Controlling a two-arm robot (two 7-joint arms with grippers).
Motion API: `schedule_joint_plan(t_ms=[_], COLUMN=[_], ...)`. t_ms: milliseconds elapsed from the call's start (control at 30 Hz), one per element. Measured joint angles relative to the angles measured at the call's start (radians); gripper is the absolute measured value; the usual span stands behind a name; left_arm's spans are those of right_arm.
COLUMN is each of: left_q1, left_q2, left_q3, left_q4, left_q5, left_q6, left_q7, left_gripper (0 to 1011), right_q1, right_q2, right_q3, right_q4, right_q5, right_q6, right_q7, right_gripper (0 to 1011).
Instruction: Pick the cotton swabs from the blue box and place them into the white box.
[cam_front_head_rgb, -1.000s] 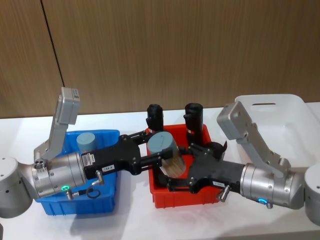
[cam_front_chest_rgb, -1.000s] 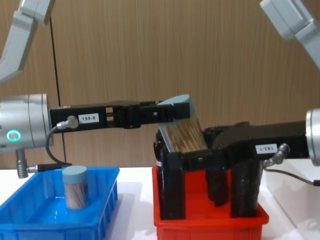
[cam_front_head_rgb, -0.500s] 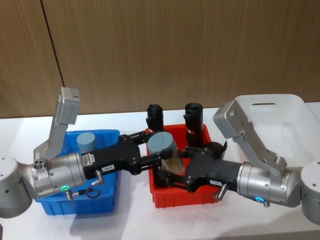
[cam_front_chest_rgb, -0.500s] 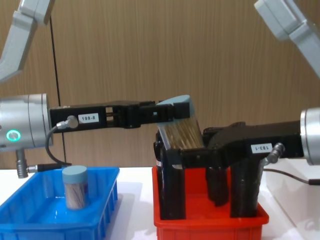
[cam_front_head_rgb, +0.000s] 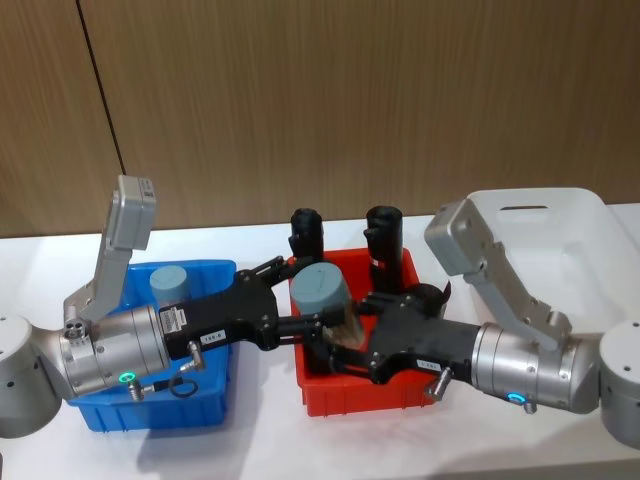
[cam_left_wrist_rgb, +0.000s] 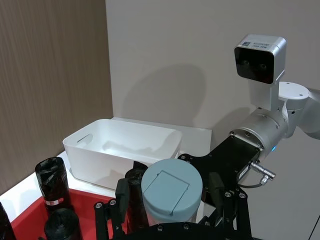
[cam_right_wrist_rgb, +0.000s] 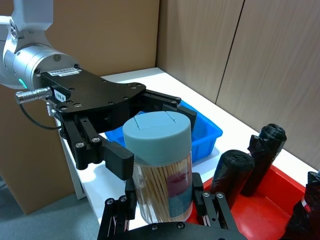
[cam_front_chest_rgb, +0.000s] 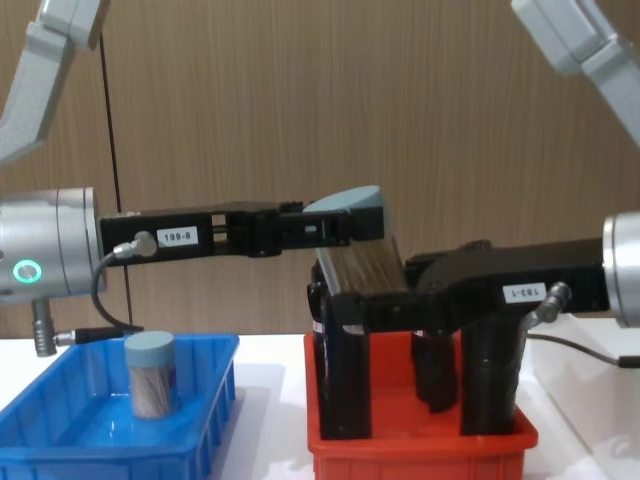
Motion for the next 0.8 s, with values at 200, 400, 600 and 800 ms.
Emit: schedule_joint_plan(t_ms=[200, 400, 600, 800], left_q1=[0.0, 0.0, 0.0, 0.0], left_q2=[0.0, 0.0, 0.0, 0.0], left_q3=[0.0, 0.0, 0.0, 0.0], left_q4=[0.0, 0.0, 0.0, 0.0], left_q5=[0.0, 0.0, 0.0, 0.0], left_q6=[0.0, 0.0, 0.0, 0.0], left_q7=[0.0, 0.0, 0.0, 0.0], left_gripper=[1004, 1004, 1004, 1004], right_q1=[-0.011, -0.025, -0.046, -0.068], right_q2=[0.018, 0.044, 0.082, 0.128], right_q3=[0.01, 0.029, 0.061, 0.1], right_q4=[-0.014, -0.031, -0.049, -0.06], right_q5=[0.023, 0.052, 0.093, 0.137], right_q6=[-0.002, -0.006, -0.013, -0.024], right_q7=[-0.017, -0.046, -0.09, -0.143], right_gripper=[636, 636, 636, 636])
